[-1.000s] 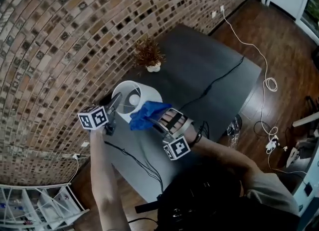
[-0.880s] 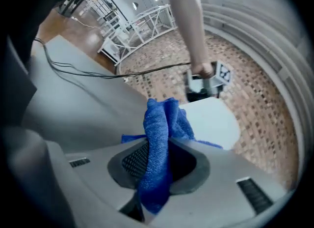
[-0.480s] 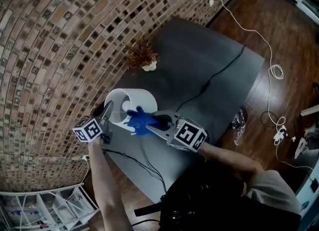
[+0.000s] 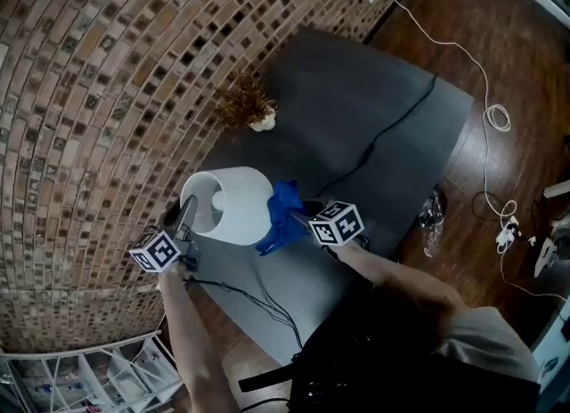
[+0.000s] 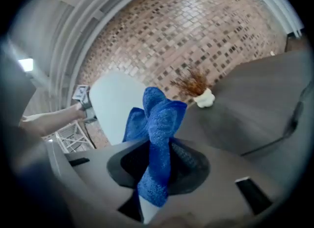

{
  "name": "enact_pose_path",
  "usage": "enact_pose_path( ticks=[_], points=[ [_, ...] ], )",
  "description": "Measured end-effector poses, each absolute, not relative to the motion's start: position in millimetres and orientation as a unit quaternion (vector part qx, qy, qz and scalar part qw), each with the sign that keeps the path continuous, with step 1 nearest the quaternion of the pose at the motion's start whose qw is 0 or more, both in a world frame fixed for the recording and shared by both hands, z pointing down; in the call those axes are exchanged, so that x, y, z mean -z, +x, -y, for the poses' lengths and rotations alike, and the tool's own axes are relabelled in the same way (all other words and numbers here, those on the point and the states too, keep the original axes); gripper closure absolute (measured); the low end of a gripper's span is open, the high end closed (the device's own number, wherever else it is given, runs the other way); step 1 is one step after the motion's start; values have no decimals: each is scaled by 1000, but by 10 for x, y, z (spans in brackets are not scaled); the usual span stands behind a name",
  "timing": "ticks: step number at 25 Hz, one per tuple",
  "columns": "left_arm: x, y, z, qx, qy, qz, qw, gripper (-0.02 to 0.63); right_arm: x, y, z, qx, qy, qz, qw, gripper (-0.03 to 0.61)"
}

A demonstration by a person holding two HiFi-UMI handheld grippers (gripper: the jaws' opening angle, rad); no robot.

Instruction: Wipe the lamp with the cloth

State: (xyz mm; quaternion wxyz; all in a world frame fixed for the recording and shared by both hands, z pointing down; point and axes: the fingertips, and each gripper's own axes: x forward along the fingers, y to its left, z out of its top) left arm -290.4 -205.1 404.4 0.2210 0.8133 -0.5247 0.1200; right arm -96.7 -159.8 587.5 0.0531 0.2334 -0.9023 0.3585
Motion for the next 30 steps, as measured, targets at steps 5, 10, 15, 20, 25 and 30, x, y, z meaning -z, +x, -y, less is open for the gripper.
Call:
enact_pose_path(
  ticks=[5,10,15,20,25,30],
  points=[
    [-4024,-2877,2059,-112,813,526,221,436,-4895,-715,1847,-366,189,910,-51,492],
    [-4042,-2876,2007,-103,811,530,224,436,-3744,-1204,1753,-345,12,932,-107,491],
    [-4047,-2918,1963,-97,808,537,220,436,-4762,-1266,2171,-387,76,919,-17,489],
    [-4047,-2821,1940,-97,814,529,217,436,-5812,-858,2488,-413,151,891,109,492],
    [-4024,-2739,1962,-87,824,518,213,436,-3853,-1038,2449,-172,88,980,-40,492],
    [-4045,-2735,1890,-86,830,509,212,436,-3649,-1562,2200,-108,20,994,-26,491]
  ],
)
